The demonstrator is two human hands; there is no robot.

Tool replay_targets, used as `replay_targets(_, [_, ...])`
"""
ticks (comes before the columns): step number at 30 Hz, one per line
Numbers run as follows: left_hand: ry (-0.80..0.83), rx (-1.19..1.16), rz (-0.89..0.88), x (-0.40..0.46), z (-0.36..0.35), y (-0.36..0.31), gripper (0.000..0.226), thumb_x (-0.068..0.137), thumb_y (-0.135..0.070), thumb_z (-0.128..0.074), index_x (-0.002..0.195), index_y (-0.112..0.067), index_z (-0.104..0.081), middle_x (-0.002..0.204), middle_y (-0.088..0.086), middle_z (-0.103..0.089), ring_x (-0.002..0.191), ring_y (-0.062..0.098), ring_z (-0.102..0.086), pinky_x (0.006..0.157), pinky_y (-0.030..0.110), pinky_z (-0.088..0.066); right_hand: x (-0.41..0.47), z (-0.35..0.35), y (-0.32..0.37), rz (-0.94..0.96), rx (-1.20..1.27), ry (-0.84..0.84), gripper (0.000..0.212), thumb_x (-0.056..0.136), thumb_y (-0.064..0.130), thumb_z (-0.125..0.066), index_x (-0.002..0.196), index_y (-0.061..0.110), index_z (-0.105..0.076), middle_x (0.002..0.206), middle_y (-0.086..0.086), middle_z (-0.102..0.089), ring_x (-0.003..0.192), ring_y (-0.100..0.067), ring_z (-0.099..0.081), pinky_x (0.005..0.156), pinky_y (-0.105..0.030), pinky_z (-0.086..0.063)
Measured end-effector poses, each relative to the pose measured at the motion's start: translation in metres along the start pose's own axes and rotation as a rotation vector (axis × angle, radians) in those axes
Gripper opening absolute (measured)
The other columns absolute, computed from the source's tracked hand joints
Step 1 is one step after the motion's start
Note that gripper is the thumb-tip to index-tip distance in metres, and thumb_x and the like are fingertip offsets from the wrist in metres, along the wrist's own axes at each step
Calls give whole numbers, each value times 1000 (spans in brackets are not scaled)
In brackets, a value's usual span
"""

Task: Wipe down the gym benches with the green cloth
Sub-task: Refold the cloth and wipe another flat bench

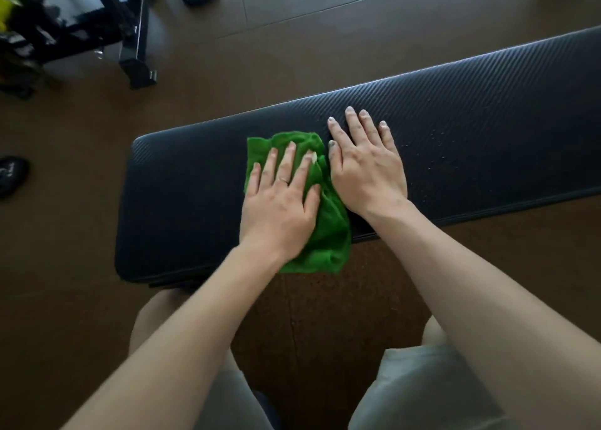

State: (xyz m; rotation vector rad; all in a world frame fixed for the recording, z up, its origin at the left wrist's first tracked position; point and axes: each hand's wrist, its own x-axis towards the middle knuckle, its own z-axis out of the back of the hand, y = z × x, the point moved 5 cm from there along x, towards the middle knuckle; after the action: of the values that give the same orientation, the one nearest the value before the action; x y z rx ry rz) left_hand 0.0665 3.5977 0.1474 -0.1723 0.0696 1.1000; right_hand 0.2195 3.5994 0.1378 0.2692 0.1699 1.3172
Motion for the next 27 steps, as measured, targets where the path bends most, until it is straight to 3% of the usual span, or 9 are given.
replay_targets(3, [-8,-9,23,-8,-2,0,62,105,-54,-11,164,-38,-5,174,-8,1,161,16,6,130,41,3,1,3,1,6,10,15,57,109,41,-14,165,27,-18,173,-5,-10,160,-20,-3,130,-45,0])
replay_targets(10, [-33,-33,94,75,8,3,56,109,-49,-20,164,-42,-11,174,-11,-2,160,13,2,130,38,1,29,20,-17,-18,21,93,55,109,43,-22,163,30,-26,173,-6,-15,159,-23,-9,128,-43,-6])
replay_targets(15, [-39,-52,118,110,12,8,56,109,-50,-17,164,-40,-12,174,-10,-7,160,12,0,130,38,1,48,21,-66,-97,-84,78,60,107,48,-13,165,33,-12,174,-3,-3,160,-23,3,129,-47,5])
replay_targets(19, [-38,-52,123,120,12,10,57,109,-50,-17,165,-38,-12,174,-8,-11,160,14,-3,130,39,0,49,18,-61,-81,-78,43,58,108,43,-13,165,33,-13,174,-2,-6,160,-22,1,129,-46,4])
replay_targets(23, [8,-26,86,95,11,-7,61,109,-51,-14,165,-33,-2,175,-4,4,161,19,7,130,43,5,50,20,-66,-91,-51,10,56,109,41,-17,164,34,-19,174,0,-10,160,-20,-3,130,-44,2])
replay_targets(27, [43,1,-67,9,-5,-48,64,108,-53,-12,165,-31,4,173,-1,11,160,23,12,130,47,5,48,22,-65,-100,-29,-31,55,109,40,-19,163,31,-26,172,-1,-17,160,-19,-9,130,-42,-1])
